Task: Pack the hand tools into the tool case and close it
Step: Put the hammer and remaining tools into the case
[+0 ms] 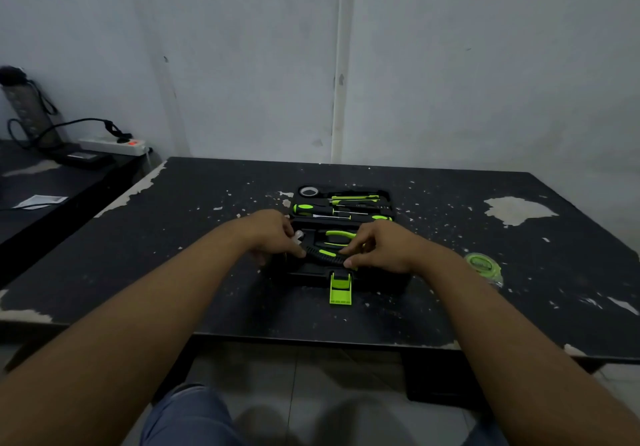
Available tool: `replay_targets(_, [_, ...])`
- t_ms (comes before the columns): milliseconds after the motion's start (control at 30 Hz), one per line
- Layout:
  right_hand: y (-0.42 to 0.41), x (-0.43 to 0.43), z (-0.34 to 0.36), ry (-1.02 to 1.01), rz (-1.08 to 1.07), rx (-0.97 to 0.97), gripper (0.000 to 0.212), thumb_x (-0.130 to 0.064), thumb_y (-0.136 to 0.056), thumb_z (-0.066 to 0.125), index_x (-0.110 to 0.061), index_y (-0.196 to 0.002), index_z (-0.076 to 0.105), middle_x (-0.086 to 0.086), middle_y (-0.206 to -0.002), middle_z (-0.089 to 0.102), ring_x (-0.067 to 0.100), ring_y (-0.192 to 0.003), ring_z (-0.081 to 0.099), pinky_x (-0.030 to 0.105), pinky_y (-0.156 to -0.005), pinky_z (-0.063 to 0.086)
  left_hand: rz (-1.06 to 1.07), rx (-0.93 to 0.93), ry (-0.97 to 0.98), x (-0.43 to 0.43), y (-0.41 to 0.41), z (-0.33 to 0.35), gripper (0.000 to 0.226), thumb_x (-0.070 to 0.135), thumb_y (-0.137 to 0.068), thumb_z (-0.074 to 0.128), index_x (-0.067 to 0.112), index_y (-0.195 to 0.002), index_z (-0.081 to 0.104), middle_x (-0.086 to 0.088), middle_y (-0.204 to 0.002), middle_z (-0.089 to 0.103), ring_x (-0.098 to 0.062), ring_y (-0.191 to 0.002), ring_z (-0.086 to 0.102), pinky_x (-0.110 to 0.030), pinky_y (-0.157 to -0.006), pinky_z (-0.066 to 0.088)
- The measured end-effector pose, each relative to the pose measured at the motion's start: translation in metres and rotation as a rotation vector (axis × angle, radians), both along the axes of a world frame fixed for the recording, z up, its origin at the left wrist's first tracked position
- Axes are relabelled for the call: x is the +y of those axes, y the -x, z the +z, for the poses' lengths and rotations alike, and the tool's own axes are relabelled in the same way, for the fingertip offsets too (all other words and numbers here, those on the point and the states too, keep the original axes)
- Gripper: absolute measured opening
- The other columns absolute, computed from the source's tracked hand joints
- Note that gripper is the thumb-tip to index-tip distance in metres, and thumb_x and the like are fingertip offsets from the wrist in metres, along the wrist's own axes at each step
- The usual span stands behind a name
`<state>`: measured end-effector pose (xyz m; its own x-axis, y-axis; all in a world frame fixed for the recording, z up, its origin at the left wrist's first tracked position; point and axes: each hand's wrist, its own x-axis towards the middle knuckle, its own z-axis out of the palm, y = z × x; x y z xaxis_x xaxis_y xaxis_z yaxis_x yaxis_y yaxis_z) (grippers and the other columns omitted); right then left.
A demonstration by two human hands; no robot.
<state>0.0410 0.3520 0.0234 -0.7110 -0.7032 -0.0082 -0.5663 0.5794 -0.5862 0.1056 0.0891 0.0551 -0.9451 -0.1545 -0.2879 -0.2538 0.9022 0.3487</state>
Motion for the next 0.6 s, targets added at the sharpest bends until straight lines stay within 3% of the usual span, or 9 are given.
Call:
replay_targets(100, [0.004,-0.006,0.002,0.009,-0.038,-0.024,0.015,-0.047,-0.081,0.088,-0.039,-0.094,0.086,-0.011,-0.097,0.071,0.003,-0.086,0.068,0.028,-0.08,0.056,-0.01,0.042,-0.025,-0.001,-0.001,-0.001,0.091,0.058,-0.079,0.085,0.025,-0.155,0.048,-0.004,-0.151,0.054,-0.021,-0.102,0.065,-0.033,-0.079,0.058])
replay_targets(233, [0.005,-0.012,0.002,0.019,-0.076,-0.129,0.01,-0.041,-0.082,0.089,-0.033,-0.088,0.087,-0.012,-0.086,0.081,-0.002,-0.067,0.064,0.032,-0.073,0.06,-0.014,0.098,0.035,0.001,-0.001,-0.011,0.078,0.06,-0.079,0.084,0.027,-0.146,0.06,-0.003,-0.144,0.063,-0.023,-0.128,0.062,-0.03,-0.102,0.049])
replay_targets(333, [0.005,-0.015,0.002,-0.004,-0.106,-0.113,0.01,-0.036,-0.082,0.09,-0.03,-0.089,0.087,-0.012,-0.079,0.08,-0.007,-0.061,0.062,0.021,-0.065,0.05,0.041,0.125,-0.014,0.002,-0.001,-0.016,0.073,0.055,-0.076,0.088,0.027,-0.14,0.066,-0.002,-0.139,0.067,-0.021,-0.126,0.063,-0.028,-0.101,0.047])
replay_targets(500, [-0.002,-0.02,-0.003,-0.003,-0.155,-0.07,0.01,-0.03,-0.083,0.09,-0.024,-0.089,0.085,-0.004,-0.081,0.08,0.0,-0.065,0.064,0.024,-0.064,0.051,0.076,0.133,-0.057,0.0,0.0,-0.019,0.075,0.053,-0.072,0.091,0.027,-0.138,0.068,-0.001,-0.139,0.068,-0.02,-0.125,0.063,-0.026,-0.098,0.046])
replay_targets(600, [-0.009,-0.019,-0.007,0.019,-0.176,-0.043,0.013,-0.028,-0.082,0.091,-0.021,-0.091,0.084,0.002,-0.083,0.08,0.007,-0.072,0.067,0.028,-0.075,0.056,0.075,0.136,-0.07,0.0,0.0,-0.019,0.077,0.053,-0.072,0.092,0.026,-0.139,0.067,-0.002,-0.141,0.066,-0.02,-0.126,0.063,-0.027,-0.099,0.047])
